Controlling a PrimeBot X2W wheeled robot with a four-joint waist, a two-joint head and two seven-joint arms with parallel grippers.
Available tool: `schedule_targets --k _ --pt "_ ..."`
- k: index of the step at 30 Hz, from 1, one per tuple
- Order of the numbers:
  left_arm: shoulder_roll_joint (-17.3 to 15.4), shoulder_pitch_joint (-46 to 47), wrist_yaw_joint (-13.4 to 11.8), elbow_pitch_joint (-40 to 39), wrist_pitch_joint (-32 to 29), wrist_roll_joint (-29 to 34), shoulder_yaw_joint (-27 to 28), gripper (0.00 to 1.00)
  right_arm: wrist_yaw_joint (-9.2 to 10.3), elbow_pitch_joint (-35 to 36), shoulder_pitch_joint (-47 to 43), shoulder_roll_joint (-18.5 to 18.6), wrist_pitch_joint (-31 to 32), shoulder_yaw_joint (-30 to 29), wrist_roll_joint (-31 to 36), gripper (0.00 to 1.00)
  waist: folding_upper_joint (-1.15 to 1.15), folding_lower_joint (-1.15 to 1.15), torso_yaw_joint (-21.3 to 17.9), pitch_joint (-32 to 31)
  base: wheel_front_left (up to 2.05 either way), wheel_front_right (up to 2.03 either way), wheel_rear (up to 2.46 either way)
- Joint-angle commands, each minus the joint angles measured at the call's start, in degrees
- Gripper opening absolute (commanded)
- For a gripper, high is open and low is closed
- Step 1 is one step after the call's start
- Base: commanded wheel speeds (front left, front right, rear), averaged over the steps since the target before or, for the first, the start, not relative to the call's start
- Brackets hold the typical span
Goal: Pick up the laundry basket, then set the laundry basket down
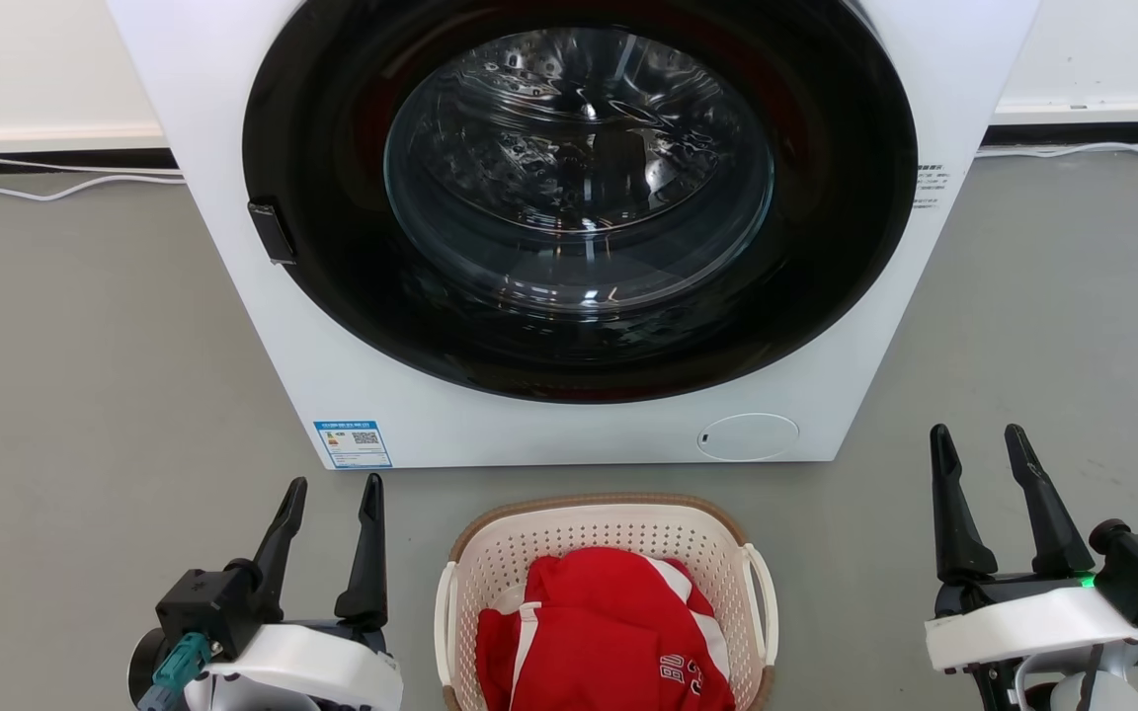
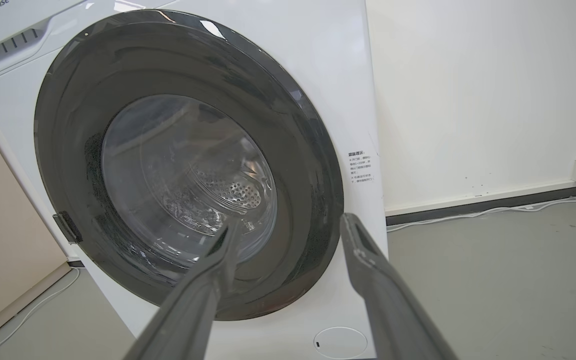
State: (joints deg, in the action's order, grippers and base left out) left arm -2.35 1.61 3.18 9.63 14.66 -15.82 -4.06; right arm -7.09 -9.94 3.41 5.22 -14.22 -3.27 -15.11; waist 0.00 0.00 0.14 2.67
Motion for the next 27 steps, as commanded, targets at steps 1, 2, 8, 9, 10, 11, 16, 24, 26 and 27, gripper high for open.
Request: schedule_targets --k 1,2,8,9,10,11,16,24,26,27 --pt "-0.54 1.03 -0.59 -1.61 0.34 0.75 1.41 1.00 -0.40 1.47 0.55 0.44 -0.78 1.38 0.55 1.00 0.00 0.00 -0.05 0.07 0.00 0.00 0.00" --pt "-0.54 1.07 -0.59 -1.58 0.34 0.76 1.39 1.00 -0.40 1.41 0.62 0.42 -0.78 1.42 0.54 1.00 0.00 0.00 -0.08 0.13 0.00 0.00 0.00" --pt "-0.54 1.28 -0.56 -1.46 0.34 0.93 1.29 1.00 -0.40 1.27 0.95 0.44 -0.78 1.55 0.57 1.00 0.00 0.00 -0.21 0.24 0.00 0.00 0.00" --pt "-0.54 1.29 -0.57 -1.46 0.34 0.94 1.30 1.00 -0.40 1.29 0.96 0.44 -0.78 1.54 0.62 1.00 0.00 0.00 -0.23 0.24 0.00 0.00 0.00" --pt "-0.54 1.29 -0.60 -1.43 0.34 0.95 1.31 1.00 -0.40 1.29 0.97 0.44 -0.78 1.52 0.69 1.00 0.00 0.00 -0.26 0.22 0.00 0.00 0.00" --pt "-0.54 1.28 -0.62 -1.39 0.34 0.95 1.32 1.00 -0.40 1.30 0.98 0.44 -0.78 1.52 0.77 1.00 0.00 0.00 -0.28 0.21 0.00 0.00 0.00" --pt "-0.53 1.31 -0.67 -1.30 0.34 0.96 1.34 1.00 -0.40 1.25 1.05 0.44 -0.78 1.65 1.16 1.00 0.00 0.00 -0.40 0.15 0.00 0.00 0.00" --pt "-0.53 1.33 -0.73 -1.10 0.34 0.81 1.46 1.00 -0.40 1.18 1.12 0.39 -0.78 1.64 1.20 1.00 0.00 0.00 -0.62 -0.03 0.00 0.00 0.00" --pt "-0.53 1.31 -0.76 -1.02 0.34 0.78 1.46 1.00 -0.40 1.18 1.14 0.38 -0.78 1.66 1.20 1.00 0.00 0.00 -0.71 -0.10 0.00 0.00 0.00" --pt "-0.53 1.29 -0.73 -0.98 0.34 0.66 1.43 1.00 -0.40 1.18 1.15 0.37 -0.78 1.68 1.19 1.00 0.00 0.00 -0.75 -0.15 0.00 0.00 0.00"
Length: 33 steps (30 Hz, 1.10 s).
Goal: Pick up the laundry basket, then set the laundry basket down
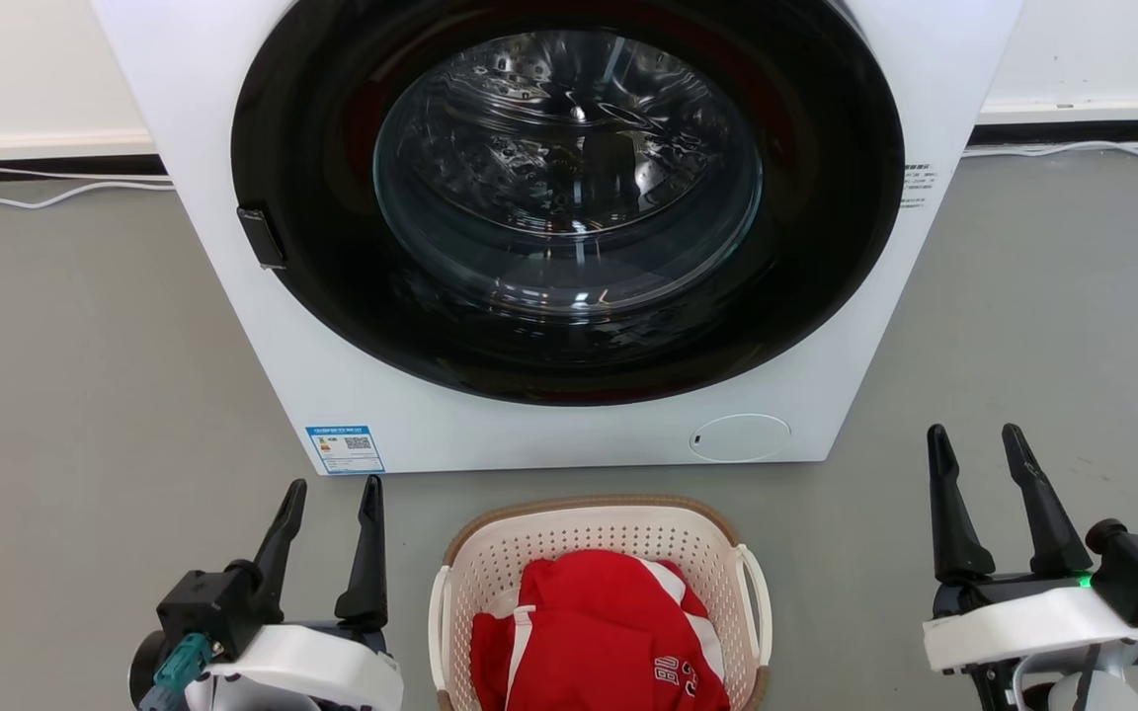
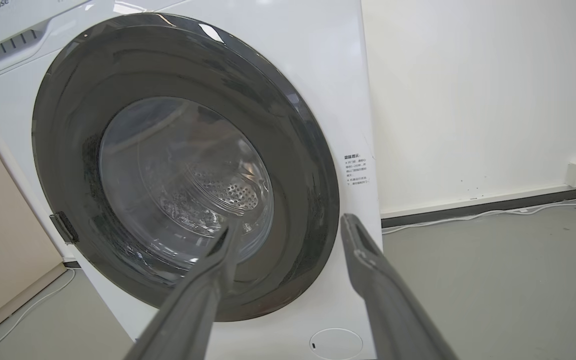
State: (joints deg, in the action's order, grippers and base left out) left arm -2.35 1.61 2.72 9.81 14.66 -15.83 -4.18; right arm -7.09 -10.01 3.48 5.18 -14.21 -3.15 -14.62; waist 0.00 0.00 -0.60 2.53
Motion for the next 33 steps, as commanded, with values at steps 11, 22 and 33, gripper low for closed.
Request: schedule_targets --k 11,22,33 --pt "0.22 -0.14 0.27 2.03 -1.20 -4.45 0.60 0.00 0.00 -1.81 -0.26 -0.56 1.26 -0.26 -4.26 0.00 0.00 -0.13 -0.03 -0.32 0.00 0.00 0.00" --pt "0.15 0.32 0.69 2.27 -3.04 -11.14 1.53 0.00 -0.04 -2.03 0.02 -0.72 3.04 -0.52 -11.09 0.00 0.00 0.00 0.03 -0.40 0.00 0.00 0.00" --pt "0.07 0.81 1.14 2.50 -5.07 -18.45 2.56 0.00 -0.08 -2.25 0.32 -0.90 5.01 -0.83 -18.54 0.00 0.00 0.00 0.10 -0.62 0.00 0.00 0.00"
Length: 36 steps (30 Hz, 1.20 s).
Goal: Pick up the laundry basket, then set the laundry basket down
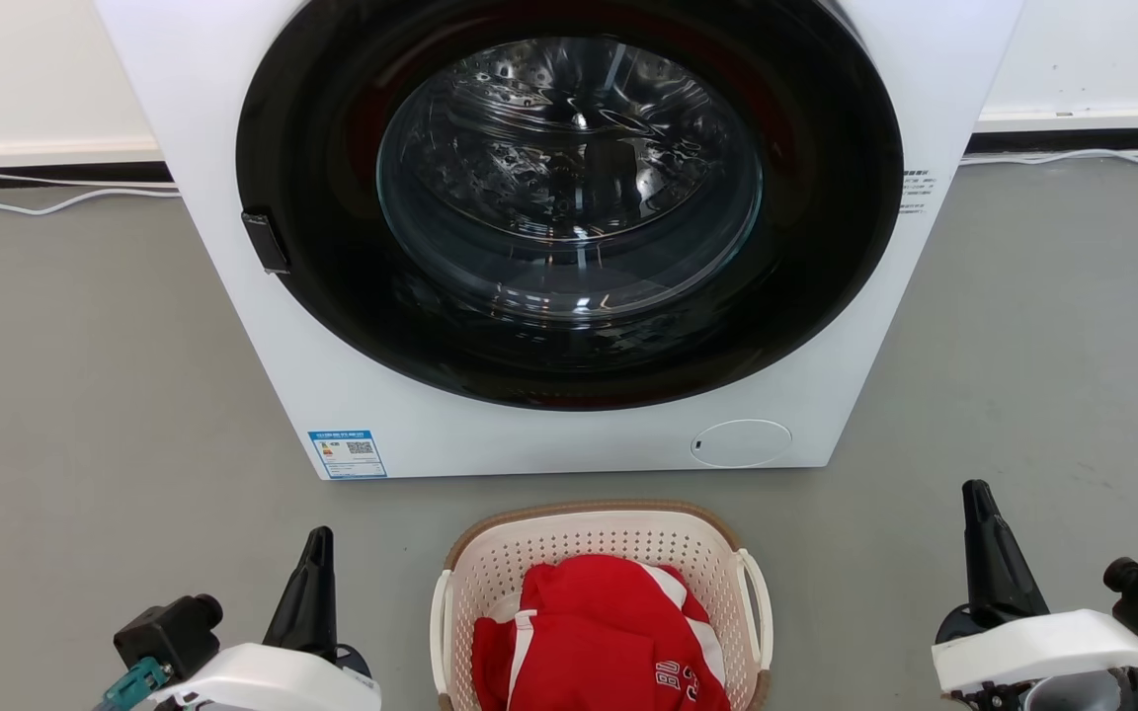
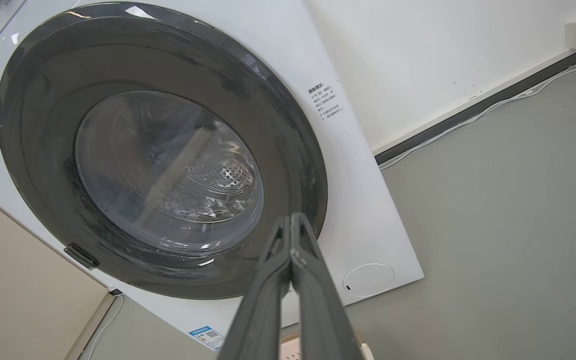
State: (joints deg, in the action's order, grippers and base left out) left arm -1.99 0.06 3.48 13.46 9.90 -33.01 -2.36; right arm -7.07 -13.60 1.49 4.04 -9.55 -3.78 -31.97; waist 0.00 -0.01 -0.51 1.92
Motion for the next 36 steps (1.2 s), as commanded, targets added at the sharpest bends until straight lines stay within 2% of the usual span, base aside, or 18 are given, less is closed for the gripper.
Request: schedule_targets --k 1,36 --pt "-0.28 2.39 0.42 -1.14 -0.48 -1.87 0.82 0.00 -0.10 1.31 2.34 0.23 0.52 -0.22 -1.82 0.00 0.00 0.01 0.01 -0.03 0.00 0.00 0.00" --pt "-0.51 3.82 1.79 -0.48 -6.55 -23.70 3.90 0.00 -0.22 0.65 3.24 -0.30 6.45 -1.20 -24.05 0.00 0.00 0.01 0.20 -0.68 0.00 0.00 0.00"
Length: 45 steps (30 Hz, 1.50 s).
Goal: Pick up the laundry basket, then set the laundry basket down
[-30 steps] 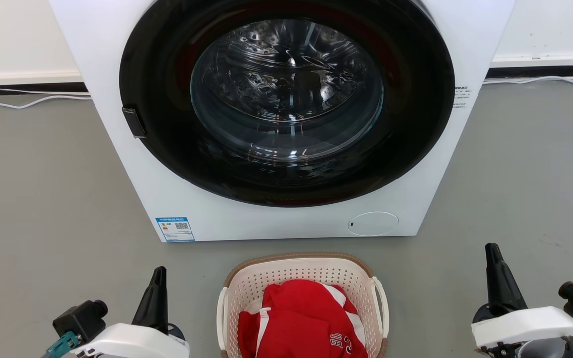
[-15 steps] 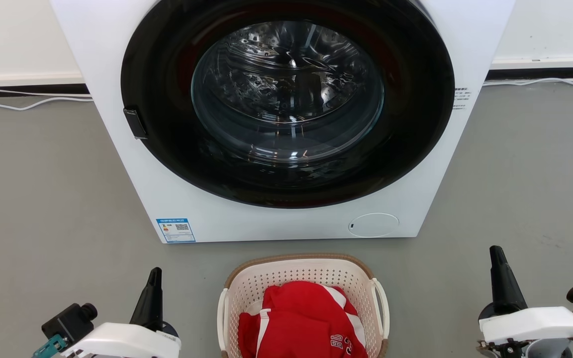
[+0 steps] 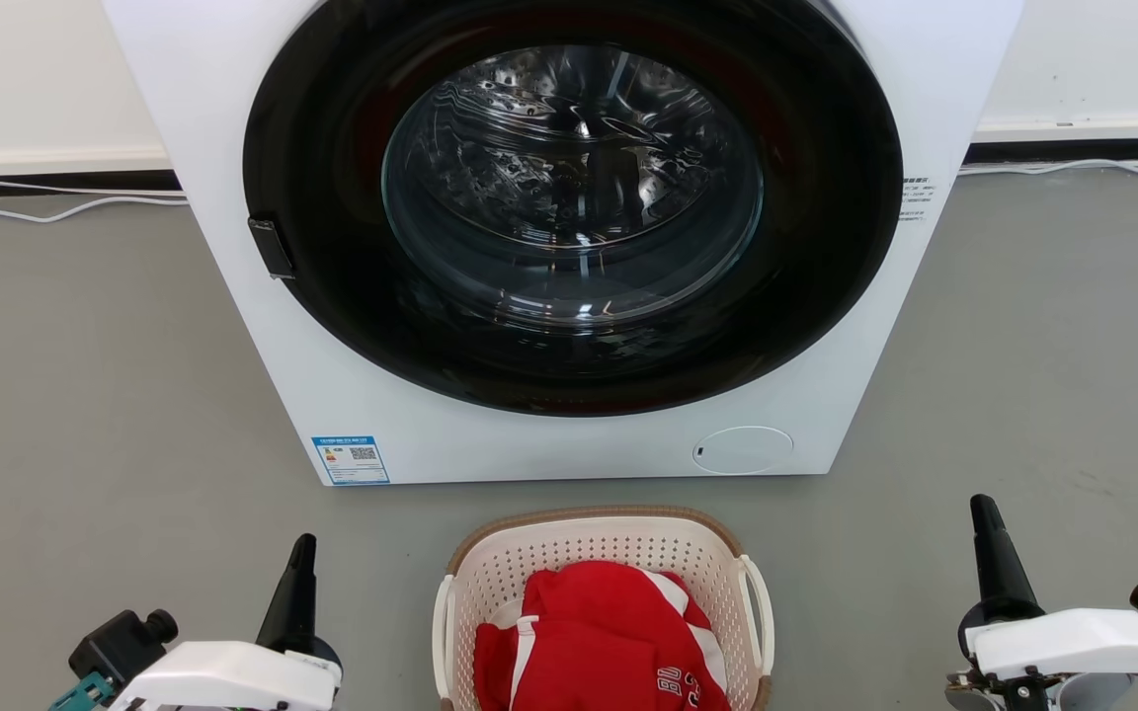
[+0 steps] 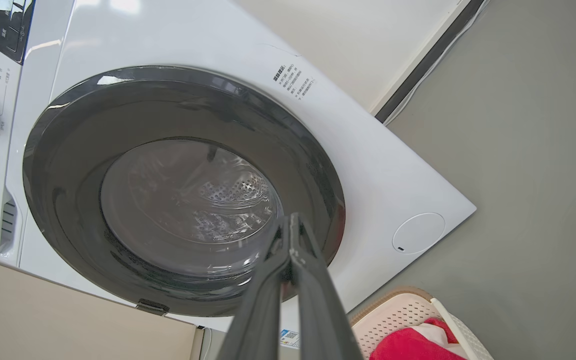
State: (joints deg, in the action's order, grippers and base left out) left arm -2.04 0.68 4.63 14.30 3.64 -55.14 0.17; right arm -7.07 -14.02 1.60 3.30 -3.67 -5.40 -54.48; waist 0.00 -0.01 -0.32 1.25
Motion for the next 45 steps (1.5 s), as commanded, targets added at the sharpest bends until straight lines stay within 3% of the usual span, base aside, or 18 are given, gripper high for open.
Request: schedule_targets --k 1,45 --pt "-0.48 3.24 0.68 -1.29 -0.46 -2.20 1.46 0.00 -0.23 1.06 3.15 0.42 0.74 0.39 -2.17 0.00 0.00 0.00 0.01 -0.03 0.00 0.00 0.00" --pt "-0.75 4.99 2.35 -0.48 -7.88 -28.93 5.22 0.00 -0.37 0.24 4.25 -0.23 7.99 -0.79 -29.42 0.00 0.00 0.00 0.25 -0.84 0.00 0.00 0.00"
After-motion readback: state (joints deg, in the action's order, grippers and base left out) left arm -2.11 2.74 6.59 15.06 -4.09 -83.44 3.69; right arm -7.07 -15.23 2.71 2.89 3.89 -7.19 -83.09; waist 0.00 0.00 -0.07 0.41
